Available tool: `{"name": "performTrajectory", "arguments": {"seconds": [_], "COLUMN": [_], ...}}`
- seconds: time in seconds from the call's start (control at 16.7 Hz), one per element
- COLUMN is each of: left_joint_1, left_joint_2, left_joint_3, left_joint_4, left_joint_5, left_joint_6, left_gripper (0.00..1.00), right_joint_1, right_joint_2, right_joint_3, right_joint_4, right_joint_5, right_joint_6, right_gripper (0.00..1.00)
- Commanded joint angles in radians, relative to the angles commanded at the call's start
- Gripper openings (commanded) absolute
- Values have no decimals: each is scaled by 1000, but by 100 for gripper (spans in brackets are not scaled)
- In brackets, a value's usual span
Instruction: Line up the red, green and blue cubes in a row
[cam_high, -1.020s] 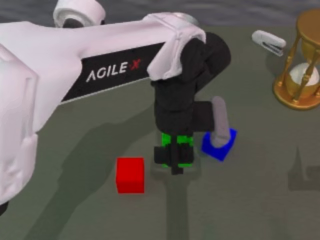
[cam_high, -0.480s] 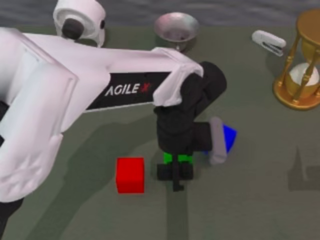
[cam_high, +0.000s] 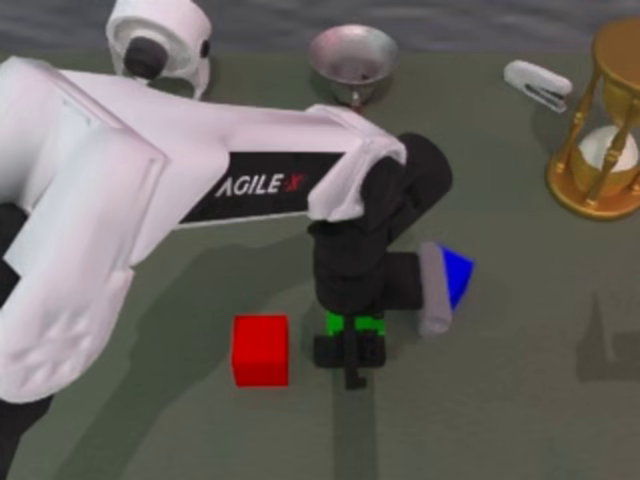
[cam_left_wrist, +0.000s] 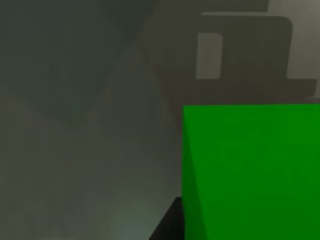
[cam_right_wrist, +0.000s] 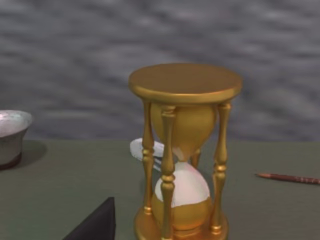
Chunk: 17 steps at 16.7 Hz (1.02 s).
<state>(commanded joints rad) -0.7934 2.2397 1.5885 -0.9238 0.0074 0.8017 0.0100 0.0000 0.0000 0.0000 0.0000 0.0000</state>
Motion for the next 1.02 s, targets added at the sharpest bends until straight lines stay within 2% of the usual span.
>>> {"name": "performTrajectory", "arguments": {"seconds": [0.6,1.02], "left_joint_1": [0,0], "left_joint_2": [0,0], "left_joint_3": [0,0], "left_joint_4": [0,0], "left_joint_5": [0,0], "left_joint_6": [0,0], "left_gripper": [98,100], "right_joint_1": [0,0], "right_joint_2": [0,0], "right_joint_3": [0,0], "right_joint_4": [0,0], "right_joint_5": [0,0], "right_joint_6": [0,0], "right_gripper": [100,100]}}
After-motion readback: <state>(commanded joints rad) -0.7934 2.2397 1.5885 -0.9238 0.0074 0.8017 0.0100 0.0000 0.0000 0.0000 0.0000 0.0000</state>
